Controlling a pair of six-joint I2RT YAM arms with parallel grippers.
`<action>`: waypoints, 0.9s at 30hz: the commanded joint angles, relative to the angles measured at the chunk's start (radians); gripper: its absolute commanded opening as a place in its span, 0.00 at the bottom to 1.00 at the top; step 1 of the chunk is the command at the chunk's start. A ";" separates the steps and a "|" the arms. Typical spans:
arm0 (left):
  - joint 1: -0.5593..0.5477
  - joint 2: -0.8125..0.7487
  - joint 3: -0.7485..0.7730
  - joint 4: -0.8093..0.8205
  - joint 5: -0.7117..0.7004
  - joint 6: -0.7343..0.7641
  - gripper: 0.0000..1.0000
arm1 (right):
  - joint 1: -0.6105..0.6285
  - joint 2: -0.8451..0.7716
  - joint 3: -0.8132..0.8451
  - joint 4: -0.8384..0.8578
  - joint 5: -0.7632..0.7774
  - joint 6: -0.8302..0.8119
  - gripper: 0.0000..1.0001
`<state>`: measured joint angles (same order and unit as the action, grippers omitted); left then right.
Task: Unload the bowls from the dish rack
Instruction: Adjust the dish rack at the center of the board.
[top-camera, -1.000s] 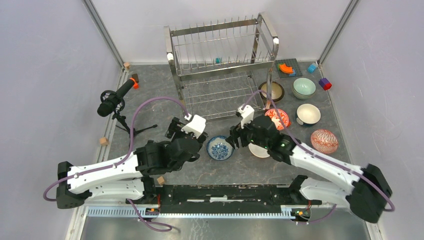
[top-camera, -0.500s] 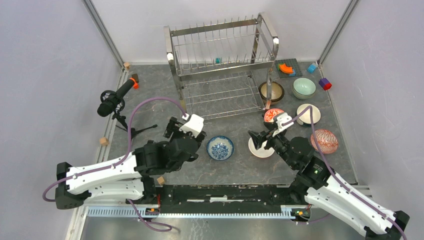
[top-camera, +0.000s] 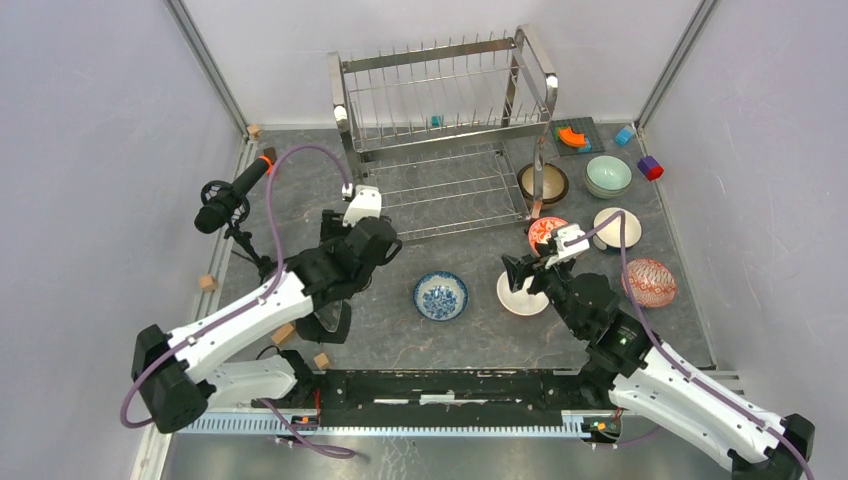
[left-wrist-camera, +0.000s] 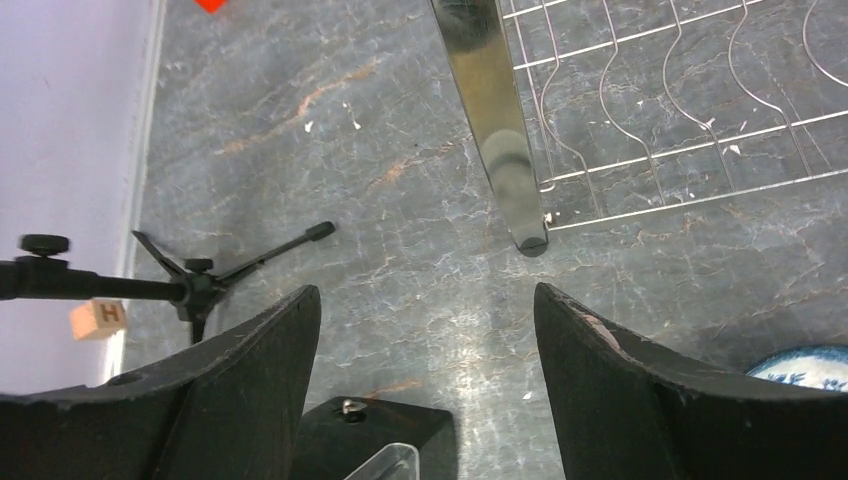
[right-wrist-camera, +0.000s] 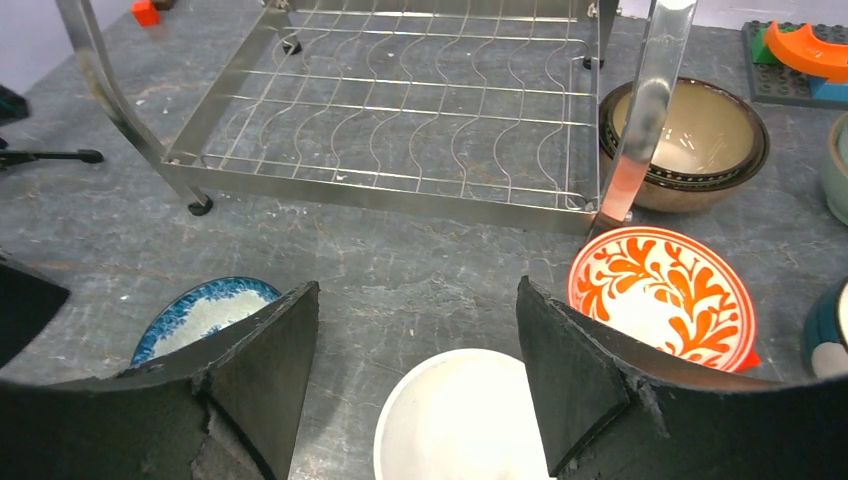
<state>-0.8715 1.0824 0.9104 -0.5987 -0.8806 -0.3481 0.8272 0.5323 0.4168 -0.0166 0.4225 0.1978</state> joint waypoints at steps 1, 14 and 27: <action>0.049 0.057 0.065 0.054 0.070 -0.099 0.83 | 0.001 -0.062 -0.052 0.097 -0.046 0.036 0.78; 0.218 0.228 0.076 0.228 0.123 0.003 0.85 | 0.000 -0.104 -0.071 0.078 -0.104 0.068 0.80; 0.348 0.254 0.030 0.282 0.169 -0.028 0.68 | 0.001 -0.145 -0.068 0.036 -0.088 0.065 0.80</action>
<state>-0.5594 1.3392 0.9543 -0.3481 -0.6727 -0.3733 0.8272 0.4065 0.3447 0.0257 0.3321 0.2577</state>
